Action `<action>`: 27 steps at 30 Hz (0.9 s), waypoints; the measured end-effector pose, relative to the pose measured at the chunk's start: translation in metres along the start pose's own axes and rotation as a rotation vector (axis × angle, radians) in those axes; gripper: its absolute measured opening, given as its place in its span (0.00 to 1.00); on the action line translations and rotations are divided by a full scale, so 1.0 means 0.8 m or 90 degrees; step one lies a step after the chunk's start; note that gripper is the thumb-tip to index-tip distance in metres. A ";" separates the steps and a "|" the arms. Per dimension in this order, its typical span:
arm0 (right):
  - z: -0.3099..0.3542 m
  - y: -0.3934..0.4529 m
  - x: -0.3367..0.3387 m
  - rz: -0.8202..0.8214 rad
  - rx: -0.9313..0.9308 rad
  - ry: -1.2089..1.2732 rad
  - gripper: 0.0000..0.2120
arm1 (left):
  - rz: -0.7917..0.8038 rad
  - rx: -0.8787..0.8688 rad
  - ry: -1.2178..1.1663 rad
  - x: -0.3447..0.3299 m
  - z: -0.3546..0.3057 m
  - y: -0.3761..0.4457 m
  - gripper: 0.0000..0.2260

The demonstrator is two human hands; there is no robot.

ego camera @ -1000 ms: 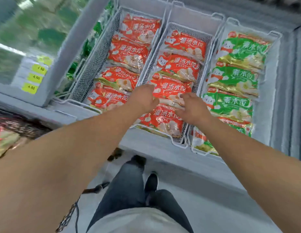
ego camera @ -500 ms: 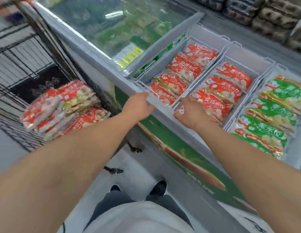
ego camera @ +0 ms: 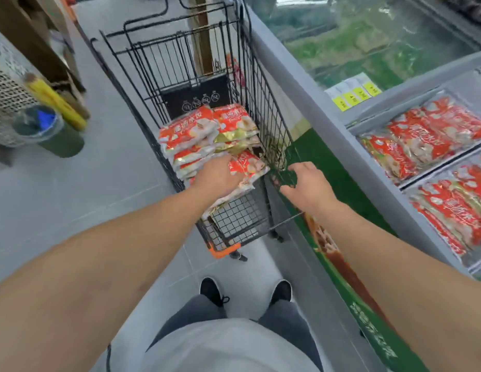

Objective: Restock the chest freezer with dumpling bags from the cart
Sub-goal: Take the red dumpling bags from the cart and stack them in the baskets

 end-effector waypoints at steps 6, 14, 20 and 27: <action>0.054 0.028 -0.057 0.073 0.011 -0.001 0.26 | -0.009 0.074 -0.050 0.009 0.083 0.017 0.23; 0.039 0.106 -0.120 0.179 0.032 -0.016 0.27 | 0.022 0.204 -0.119 -0.058 0.123 0.061 0.21; 0.014 0.187 -0.194 0.297 0.049 -0.043 0.29 | 0.042 0.347 -0.140 -0.133 0.149 0.102 0.21; -0.006 0.261 -0.284 0.345 0.018 0.004 0.16 | -0.001 0.495 -0.182 -0.215 0.180 0.140 0.20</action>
Point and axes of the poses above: each hand's wrist, its own y-axis towards the middle knuckle, its own x-axis out of the back of the hand, z = x × y, the point moved 4 cm from there along y, towards the middle knuckle, and after that the axes turned 10 degrees about -z, right-handed, at the moved point
